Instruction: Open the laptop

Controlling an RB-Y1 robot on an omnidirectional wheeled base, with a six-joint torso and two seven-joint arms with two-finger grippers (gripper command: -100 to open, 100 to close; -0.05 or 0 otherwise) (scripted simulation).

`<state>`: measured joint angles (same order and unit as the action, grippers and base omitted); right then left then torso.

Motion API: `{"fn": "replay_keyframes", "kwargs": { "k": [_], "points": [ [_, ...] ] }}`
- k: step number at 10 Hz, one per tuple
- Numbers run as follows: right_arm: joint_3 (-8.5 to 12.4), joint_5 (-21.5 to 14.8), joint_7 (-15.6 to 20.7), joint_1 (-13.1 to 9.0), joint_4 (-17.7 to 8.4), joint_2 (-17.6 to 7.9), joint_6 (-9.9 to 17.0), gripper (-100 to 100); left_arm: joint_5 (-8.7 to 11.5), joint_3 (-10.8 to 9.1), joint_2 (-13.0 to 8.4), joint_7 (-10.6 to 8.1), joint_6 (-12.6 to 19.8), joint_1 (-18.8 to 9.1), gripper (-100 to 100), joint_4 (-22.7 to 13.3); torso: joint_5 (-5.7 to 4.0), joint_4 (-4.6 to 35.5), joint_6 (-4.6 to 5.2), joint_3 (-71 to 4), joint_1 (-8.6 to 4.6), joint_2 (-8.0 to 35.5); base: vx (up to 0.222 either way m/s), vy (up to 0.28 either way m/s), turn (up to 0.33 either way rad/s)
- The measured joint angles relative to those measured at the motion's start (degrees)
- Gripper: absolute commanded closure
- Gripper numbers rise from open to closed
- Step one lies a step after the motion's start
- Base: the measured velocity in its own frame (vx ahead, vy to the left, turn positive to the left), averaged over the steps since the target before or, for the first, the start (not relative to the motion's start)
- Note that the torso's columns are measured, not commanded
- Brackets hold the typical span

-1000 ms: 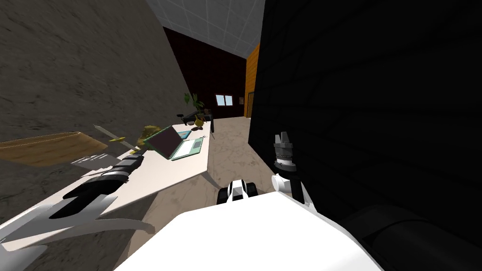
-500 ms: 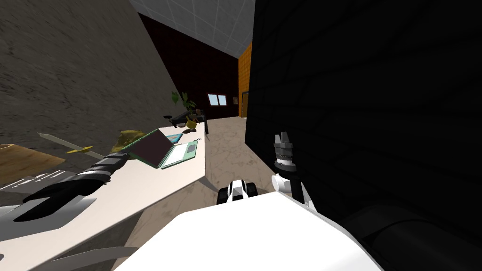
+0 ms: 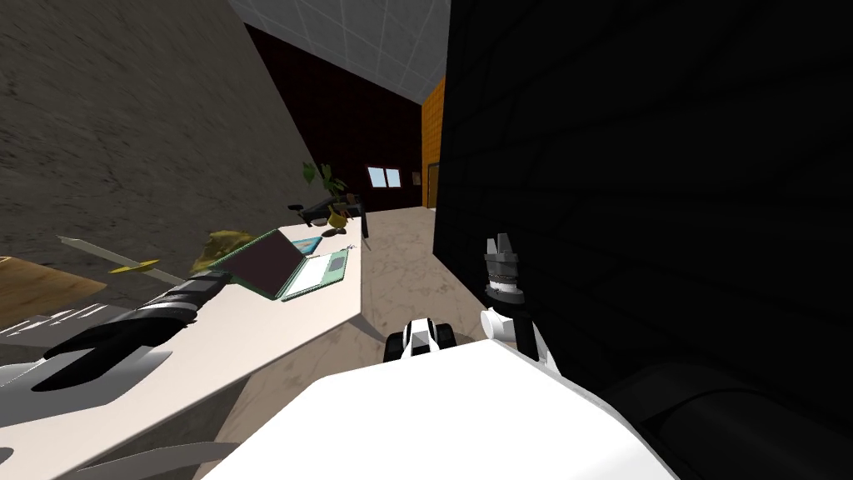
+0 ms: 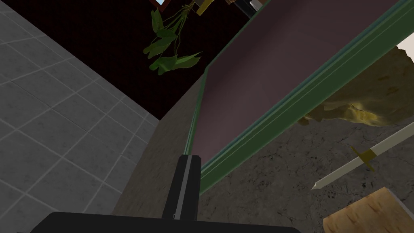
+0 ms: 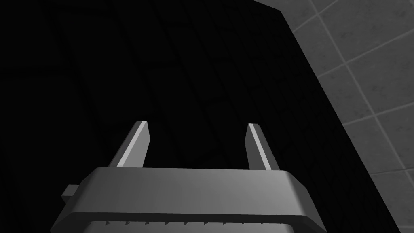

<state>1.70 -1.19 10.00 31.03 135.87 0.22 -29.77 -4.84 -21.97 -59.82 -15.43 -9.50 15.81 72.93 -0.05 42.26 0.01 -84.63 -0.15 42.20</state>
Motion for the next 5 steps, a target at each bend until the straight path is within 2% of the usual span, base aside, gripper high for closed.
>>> {"fn": "replay_keyframes", "kwargs": {
  "k": [5],
  "points": [
    [0.0,0.0,0.0,0.0,0.0,0.0,0.0,0,-5.5,-0.24,1.5,6.78,-0.1,-1.2,100,-0.3,0.04,0.0,-0.01,0.1,0.11,0.1,0.030,-0.080,0.002]
  ]
}}
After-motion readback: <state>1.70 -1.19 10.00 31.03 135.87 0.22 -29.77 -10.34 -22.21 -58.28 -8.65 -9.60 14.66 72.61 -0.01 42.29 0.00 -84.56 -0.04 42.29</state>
